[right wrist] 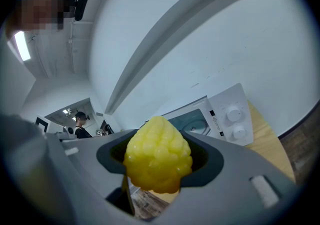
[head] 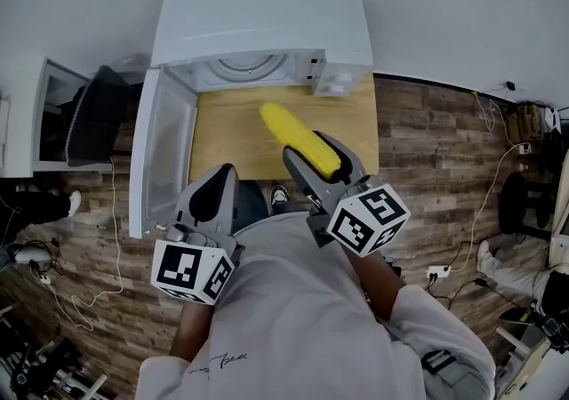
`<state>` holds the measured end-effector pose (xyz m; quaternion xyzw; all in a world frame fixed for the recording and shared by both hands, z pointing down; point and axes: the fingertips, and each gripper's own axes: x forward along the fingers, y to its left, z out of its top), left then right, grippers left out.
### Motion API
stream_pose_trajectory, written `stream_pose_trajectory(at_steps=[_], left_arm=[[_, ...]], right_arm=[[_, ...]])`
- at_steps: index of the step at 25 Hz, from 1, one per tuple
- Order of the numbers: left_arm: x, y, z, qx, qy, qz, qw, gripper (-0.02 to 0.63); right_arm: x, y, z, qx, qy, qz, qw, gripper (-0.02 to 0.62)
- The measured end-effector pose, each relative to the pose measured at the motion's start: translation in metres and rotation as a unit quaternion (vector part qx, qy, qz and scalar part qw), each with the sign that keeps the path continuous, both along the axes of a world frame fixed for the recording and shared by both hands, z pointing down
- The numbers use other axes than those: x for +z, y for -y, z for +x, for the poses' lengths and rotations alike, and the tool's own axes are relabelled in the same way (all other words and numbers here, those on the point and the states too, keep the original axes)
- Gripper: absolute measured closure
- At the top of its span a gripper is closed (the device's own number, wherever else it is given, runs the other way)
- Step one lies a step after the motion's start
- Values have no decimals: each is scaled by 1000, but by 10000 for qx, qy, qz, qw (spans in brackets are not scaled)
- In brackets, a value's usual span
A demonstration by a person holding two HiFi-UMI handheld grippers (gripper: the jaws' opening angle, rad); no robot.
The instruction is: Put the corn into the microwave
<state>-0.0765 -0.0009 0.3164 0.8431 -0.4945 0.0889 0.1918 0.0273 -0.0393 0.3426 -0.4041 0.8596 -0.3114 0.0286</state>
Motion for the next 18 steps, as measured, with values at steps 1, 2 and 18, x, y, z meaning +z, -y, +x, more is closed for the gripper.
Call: stream_pose_trajectory(at_steps=[1,2,18], left_arm=[[1,2,-2,-8,5,-9,10000,617],[2,4,-4,-14,8,-21,10000,617],[18,30,-11,114,-40,-296,9995,617]], right_arm=[[1,2,-2,-9,-19,2,10000,334],[4,4,-4,-16,-42,-5,10000,334],[26,33,-11,159,-165,-130,9997,333]])
